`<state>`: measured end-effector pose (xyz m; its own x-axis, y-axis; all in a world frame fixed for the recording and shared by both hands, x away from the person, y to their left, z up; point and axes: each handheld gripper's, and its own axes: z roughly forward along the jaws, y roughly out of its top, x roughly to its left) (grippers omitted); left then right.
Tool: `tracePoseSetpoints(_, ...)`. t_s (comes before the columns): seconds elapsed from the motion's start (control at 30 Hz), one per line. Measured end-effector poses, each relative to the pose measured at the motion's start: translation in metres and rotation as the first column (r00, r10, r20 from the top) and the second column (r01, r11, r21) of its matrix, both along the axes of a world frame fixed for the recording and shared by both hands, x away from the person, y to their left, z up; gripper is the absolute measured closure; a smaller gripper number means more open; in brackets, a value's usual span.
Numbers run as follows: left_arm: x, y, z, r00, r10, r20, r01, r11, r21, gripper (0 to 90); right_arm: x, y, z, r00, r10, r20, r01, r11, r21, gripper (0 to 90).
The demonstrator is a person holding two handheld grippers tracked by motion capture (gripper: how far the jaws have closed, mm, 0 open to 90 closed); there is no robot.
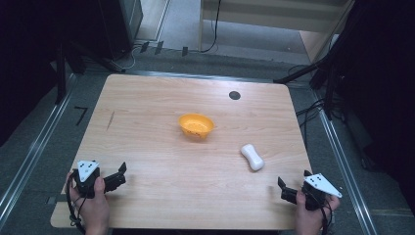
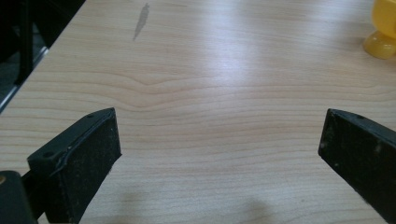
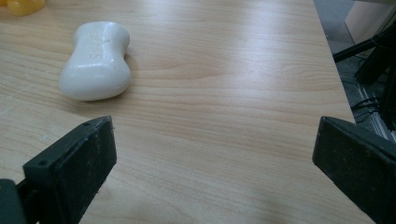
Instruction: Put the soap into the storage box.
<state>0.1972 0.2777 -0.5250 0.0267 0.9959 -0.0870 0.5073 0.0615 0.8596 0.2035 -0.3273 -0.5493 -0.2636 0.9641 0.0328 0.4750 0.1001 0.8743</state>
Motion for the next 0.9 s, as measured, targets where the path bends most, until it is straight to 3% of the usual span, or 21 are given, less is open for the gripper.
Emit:
tracePoseSetpoints(0.17, 0.000, -0.001, 0.000, 0.9999, -0.010, -0.003, 0.010, 0.9999, -0.003, 0.0, 0.001, 0.002, 0.000, 1.0000, -0.003, -0.009, 0.003, 1.000, -0.021, 0.0)
tracePoseSetpoints(0.27, 0.000, -0.002, 0.000, 0.9998, -0.018, -0.003, 0.018, 0.9998, 0.008, 0.0, 0.000, -0.001, 0.000, 0.9999, -0.002, -0.011, 0.002, 1.000, 0.009, 5.4)
tracePoseSetpoints(0.3, 0.000, -0.003, 0.000, 0.9998, -0.018, 0.006, 0.018, 0.9997, 0.018, 0.0, 0.000, -0.001, 0.000, 0.9999, -0.002, -0.011, 0.002, 1.000, 0.009, 5.4)
tracePoseSetpoints(0.33, 0.001, -0.008, 0.000, 0.9995, -0.030, -0.002, 0.030, 0.9976, 0.062, 0.0, -0.001, -0.003, 0.000, 0.9997, 0.018, -0.014, -0.018, 1.000, 0.023, 6.1)
tracePoseSetpoints(0.37, 0.002, -0.009, 0.000, 0.9991, -0.039, -0.012, 0.040, 0.9959, 0.081, 0.0, -0.001, -0.003, 0.000, 0.9997, 0.021, -0.015, -0.021, 1.000, 0.021, 6.4)
tracePoseSetpoints(0.57, 0.002, -0.011, 0.000, 0.9997, -0.018, -0.014, 0.019, 0.9946, 0.102, 0.0, 0.000, -0.003, 0.001, 0.9978, 0.038, -0.054, -0.039, 0.999, -0.005, 6.6)
tracePoseSetpoints(0.63, 0.001, -0.014, 0.000, 1.0000, -0.005, -0.006, 0.005, 0.9926, 0.122, 0.0, 0.002, -0.001, 0.003, 0.9953, 0.058, -0.078, -0.060, 0.998, -0.024, 10.3)
tracePoseSetpoints(0.67, 0.001, -0.017, 0.000, 1.0000, -0.001, 0.000, 0.001, 0.9884, 0.152, 0.0, 0.004, 0.001, 0.007, 0.9903, 0.078, -0.115, -0.084, 0.995, -0.047, 13.3)
tracePoseSetpoints(0.7, 0.001, -0.017, 0.000, 1.0000, -0.001, 0.000, 0.001, 0.9884, 0.152, 0.0, 0.004, 0.001, 0.007, 0.9903, 0.078, -0.115, -0.084, 0.995, -0.047, 13.3)
tracePoseSetpoints(0.73, 0.002, -0.018, -0.001, 0.9999, -0.011, -0.007, 0.012, 0.9875, 0.157, 0.0, 0.007, 0.005, 0.010, 0.9846, 0.096, -0.146, -0.106, 0.992, -0.061, 13.3)
tracePoseSetpoints(0.9, 0.002, -0.016, -0.001, 0.9996, -0.021, -0.019, 0.023, 0.9898, 0.141, 0.0, 0.013, 0.015, 0.013, 0.9639, 0.124, -0.235, -0.150, 0.984, -0.093, 13.4)
